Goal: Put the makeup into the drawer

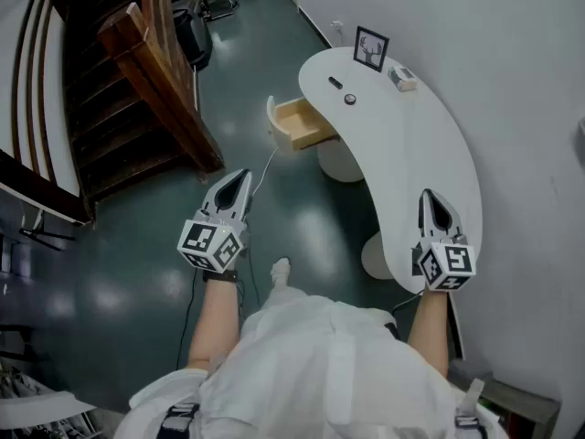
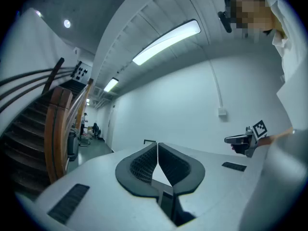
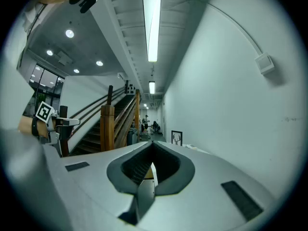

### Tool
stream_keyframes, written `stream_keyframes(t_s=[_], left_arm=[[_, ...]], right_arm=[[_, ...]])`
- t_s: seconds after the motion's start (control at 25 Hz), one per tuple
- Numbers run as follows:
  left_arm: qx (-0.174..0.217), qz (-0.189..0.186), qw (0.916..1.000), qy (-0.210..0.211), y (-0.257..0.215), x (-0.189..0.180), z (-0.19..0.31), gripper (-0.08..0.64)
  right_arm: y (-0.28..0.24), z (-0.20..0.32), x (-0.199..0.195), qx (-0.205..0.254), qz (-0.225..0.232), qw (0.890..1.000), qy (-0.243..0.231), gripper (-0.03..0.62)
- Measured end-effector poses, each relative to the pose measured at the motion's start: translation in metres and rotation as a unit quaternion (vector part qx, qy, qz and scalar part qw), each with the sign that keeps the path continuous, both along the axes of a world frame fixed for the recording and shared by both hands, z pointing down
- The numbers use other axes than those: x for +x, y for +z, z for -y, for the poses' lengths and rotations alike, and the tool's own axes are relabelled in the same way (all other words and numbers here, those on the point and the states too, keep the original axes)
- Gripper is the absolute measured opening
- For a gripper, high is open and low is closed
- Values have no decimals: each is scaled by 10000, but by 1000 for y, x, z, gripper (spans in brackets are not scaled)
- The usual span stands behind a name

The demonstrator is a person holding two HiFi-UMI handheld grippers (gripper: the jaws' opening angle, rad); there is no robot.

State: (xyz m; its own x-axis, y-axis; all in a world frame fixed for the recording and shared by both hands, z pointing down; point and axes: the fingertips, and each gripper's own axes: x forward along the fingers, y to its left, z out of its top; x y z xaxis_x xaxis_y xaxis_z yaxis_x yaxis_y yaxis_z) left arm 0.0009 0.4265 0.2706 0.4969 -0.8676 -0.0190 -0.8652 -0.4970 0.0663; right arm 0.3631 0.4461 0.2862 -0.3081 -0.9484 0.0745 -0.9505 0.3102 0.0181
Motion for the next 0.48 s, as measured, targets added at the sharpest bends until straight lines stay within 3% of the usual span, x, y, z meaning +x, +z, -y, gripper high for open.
stream_keyframes(t_s=[0.48], left_arm=[[2, 106, 9999, 10, -2, 9, 1, 20]], right_arm=[[4, 3, 11, -18, 2, 10000, -10, 8]])
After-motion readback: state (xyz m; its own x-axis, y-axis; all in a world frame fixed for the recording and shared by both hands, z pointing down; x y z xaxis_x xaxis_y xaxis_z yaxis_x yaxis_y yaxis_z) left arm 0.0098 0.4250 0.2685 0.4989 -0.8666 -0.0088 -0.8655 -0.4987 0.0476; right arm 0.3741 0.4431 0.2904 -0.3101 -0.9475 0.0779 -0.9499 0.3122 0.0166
